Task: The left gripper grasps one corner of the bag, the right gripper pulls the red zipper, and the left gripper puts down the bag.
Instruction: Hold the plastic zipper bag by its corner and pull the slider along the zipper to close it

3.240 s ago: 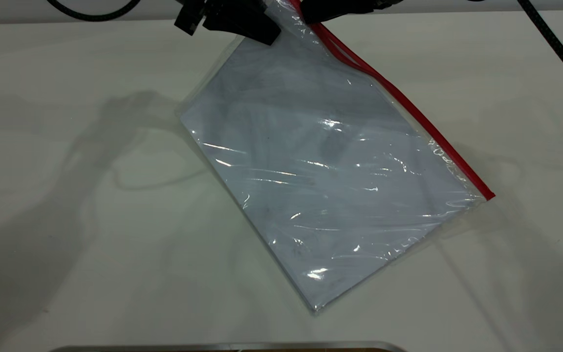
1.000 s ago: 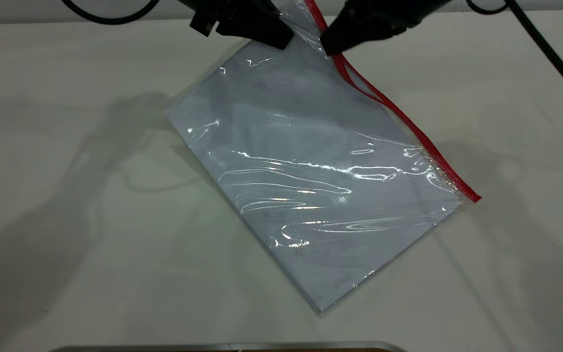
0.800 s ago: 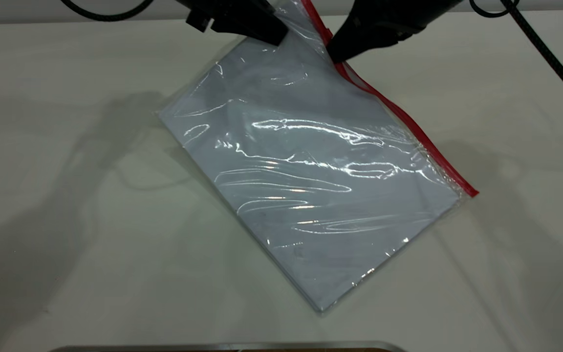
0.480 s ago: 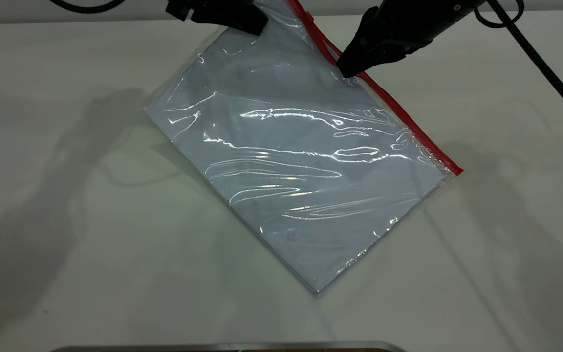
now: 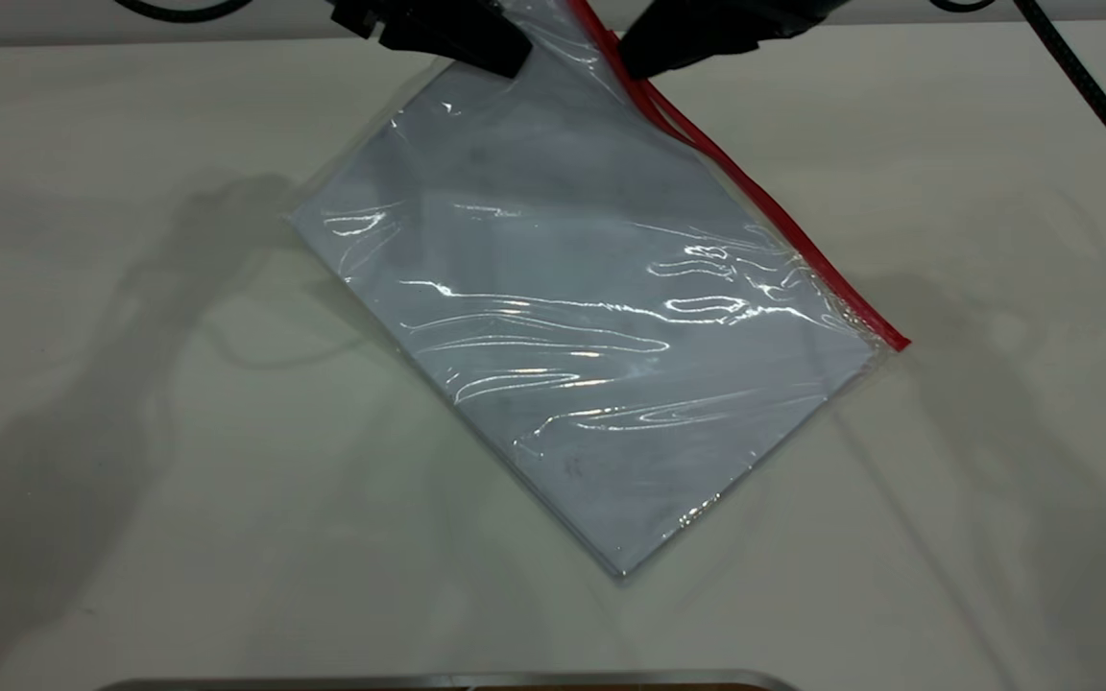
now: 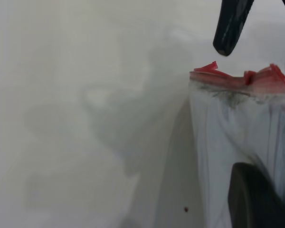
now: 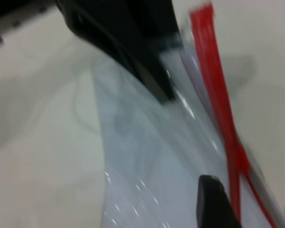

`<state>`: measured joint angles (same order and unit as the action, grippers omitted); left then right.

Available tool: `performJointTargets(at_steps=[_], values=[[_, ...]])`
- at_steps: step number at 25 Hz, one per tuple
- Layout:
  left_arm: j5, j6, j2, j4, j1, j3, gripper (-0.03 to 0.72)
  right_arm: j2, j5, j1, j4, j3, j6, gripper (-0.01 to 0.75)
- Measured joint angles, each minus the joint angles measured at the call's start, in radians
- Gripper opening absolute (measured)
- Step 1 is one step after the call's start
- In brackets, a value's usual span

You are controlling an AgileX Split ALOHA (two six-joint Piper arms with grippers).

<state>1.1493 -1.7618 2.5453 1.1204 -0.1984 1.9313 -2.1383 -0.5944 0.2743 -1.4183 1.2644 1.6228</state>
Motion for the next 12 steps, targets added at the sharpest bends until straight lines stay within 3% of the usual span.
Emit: performJointTargets(at_steps=[4, 12], values=[[0.0, 0.004, 0.0, 0.003, -0.015, 0.0, 0.052, 0.0, -0.025, -0.001, -0.048, 0.0, 0.045, 0.379], [0.003, 0.008, 0.0, 0.004, -0.024, 0.0, 0.052, 0.0, -0.04, -0.002, -0.029, 0.0, 0.055, 0.212]])
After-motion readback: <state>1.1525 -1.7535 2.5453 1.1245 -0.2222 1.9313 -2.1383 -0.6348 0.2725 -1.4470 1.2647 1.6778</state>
